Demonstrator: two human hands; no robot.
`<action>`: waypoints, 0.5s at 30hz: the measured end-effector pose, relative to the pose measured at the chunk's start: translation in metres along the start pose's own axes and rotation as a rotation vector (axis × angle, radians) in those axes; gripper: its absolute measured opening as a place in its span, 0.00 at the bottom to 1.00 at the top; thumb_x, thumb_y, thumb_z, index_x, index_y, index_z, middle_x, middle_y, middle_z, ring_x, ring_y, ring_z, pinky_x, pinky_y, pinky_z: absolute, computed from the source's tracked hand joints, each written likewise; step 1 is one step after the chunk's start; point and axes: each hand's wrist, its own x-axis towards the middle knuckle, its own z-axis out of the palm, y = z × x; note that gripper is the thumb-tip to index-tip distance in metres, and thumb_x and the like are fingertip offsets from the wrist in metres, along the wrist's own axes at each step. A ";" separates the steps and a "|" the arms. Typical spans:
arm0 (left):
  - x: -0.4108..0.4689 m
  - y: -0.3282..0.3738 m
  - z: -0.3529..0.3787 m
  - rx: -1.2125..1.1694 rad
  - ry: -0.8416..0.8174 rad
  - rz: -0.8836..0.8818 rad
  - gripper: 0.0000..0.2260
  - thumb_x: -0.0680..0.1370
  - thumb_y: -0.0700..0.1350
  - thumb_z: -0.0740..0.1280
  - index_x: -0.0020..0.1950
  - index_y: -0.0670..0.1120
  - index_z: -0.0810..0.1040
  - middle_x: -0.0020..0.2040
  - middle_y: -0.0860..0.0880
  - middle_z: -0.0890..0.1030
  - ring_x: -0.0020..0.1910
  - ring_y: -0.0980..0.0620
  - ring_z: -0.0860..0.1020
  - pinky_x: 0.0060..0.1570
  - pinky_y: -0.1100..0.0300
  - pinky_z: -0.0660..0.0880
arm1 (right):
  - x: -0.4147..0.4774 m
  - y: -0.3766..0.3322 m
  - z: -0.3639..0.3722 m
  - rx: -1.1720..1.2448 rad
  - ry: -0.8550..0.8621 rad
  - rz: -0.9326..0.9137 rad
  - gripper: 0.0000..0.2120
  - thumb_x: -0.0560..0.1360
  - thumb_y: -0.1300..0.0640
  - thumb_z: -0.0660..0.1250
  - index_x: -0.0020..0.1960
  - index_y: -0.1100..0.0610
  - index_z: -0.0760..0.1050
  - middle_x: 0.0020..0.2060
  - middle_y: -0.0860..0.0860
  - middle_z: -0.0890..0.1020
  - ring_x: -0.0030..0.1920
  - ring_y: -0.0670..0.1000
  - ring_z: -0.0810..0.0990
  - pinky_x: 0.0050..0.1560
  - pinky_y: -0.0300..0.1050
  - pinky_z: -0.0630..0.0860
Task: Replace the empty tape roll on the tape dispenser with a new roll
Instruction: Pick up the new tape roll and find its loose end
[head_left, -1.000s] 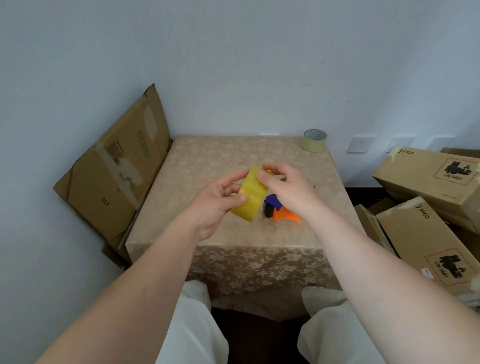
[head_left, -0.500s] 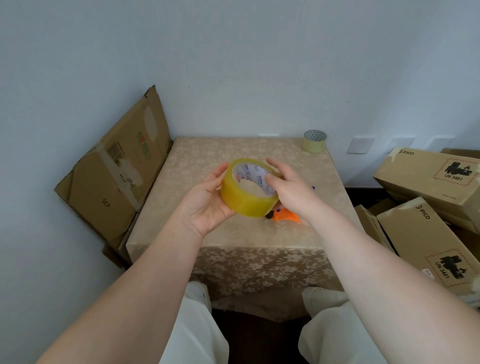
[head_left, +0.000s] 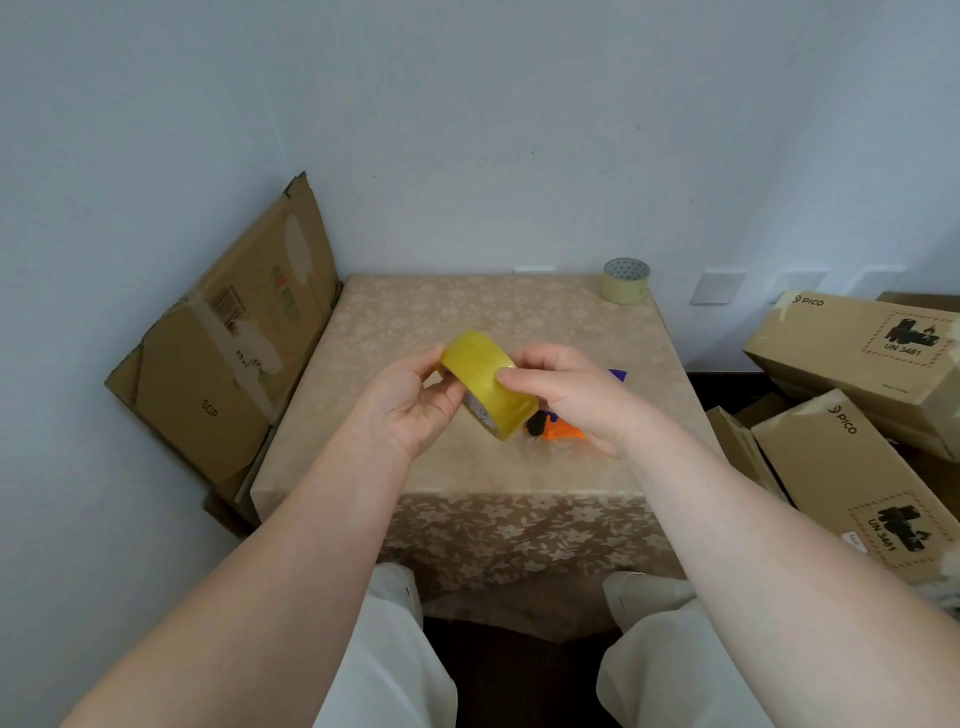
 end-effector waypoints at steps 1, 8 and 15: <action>0.000 0.000 0.000 0.029 -0.002 0.000 0.11 0.79 0.34 0.58 0.62 0.33 0.68 0.49 0.34 0.75 0.50 0.39 0.78 0.37 0.47 0.79 | 0.000 -0.001 0.000 -0.007 0.016 -0.004 0.05 0.76 0.55 0.66 0.46 0.50 0.80 0.45 0.48 0.83 0.51 0.50 0.80 0.63 0.55 0.73; 0.000 -0.004 0.001 0.349 -0.046 0.104 0.21 0.78 0.31 0.58 0.71 0.38 0.64 0.50 0.40 0.79 0.47 0.45 0.80 0.43 0.54 0.80 | 0.004 0.001 -0.002 0.047 0.089 0.012 0.04 0.75 0.56 0.67 0.45 0.53 0.80 0.46 0.54 0.84 0.49 0.53 0.81 0.60 0.56 0.74; -0.008 -0.004 0.001 1.156 -0.013 0.139 0.23 0.74 0.50 0.69 0.69 0.54 0.70 0.55 0.49 0.73 0.46 0.55 0.72 0.50 0.54 0.78 | 0.007 0.005 -0.003 0.144 0.131 0.106 0.04 0.74 0.53 0.67 0.43 0.53 0.79 0.41 0.52 0.81 0.44 0.54 0.78 0.47 0.51 0.74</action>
